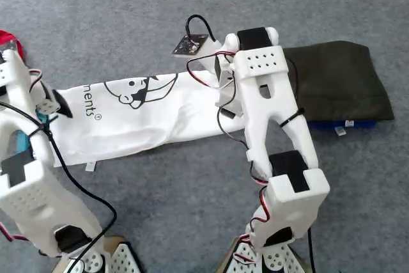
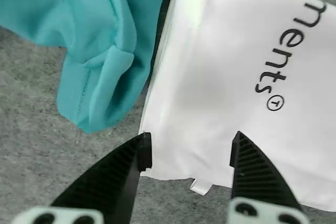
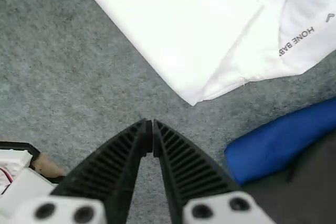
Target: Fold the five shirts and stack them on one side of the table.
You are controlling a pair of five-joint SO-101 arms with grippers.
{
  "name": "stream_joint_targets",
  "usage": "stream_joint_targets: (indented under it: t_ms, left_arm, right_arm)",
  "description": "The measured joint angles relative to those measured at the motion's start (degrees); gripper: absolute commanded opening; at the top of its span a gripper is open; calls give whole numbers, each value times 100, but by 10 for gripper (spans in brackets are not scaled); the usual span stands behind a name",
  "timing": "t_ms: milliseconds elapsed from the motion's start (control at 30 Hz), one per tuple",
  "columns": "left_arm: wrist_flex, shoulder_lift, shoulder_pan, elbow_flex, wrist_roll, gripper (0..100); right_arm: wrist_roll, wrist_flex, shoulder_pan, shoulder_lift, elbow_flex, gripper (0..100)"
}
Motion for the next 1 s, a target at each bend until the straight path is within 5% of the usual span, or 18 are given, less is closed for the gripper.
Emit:
stream_joint_targets:
  t_ms: [600, 900, 1000]
  left_arm:
    - [-220, 1609, -492, -158, -1037, 259]
    - [-220, 2013, -255, -308, -1046, 23]
    - [-211, 2013, 9, -325, -1046, 29]
  right_arm:
    - [-1073, 0, -387, -9, 360, 15]
    - [-1134, 0, -457, -9, 360, 15]
    - [-1134, 0, -448, -97, 360, 15]
